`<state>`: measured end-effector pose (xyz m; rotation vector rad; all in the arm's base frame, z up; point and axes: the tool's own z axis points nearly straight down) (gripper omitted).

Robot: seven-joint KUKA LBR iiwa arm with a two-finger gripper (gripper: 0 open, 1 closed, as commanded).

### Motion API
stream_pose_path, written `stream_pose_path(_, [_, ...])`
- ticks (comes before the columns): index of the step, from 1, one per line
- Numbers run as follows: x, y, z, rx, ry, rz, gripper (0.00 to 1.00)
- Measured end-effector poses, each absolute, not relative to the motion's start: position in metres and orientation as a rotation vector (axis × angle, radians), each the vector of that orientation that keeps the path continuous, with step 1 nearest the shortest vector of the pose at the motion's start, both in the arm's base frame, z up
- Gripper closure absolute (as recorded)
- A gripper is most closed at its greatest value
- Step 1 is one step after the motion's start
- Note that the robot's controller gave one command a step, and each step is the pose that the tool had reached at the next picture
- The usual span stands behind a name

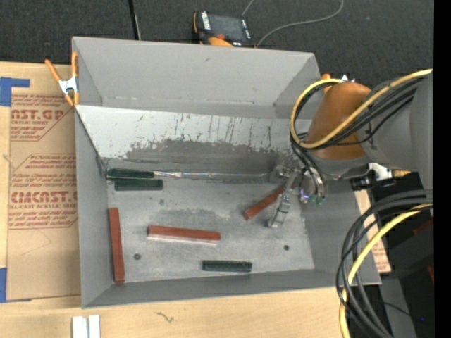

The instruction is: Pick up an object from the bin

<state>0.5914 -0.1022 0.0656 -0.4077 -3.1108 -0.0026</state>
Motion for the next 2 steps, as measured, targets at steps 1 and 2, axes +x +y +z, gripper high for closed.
stream_pose_path(1, [0.593,-0.103,0.070,-0.408,-3.117,-0.001,1.00])
stream_pose_path(2, [0.573,-0.087,0.210,-0.415,-3.123,-0.002,1.00])
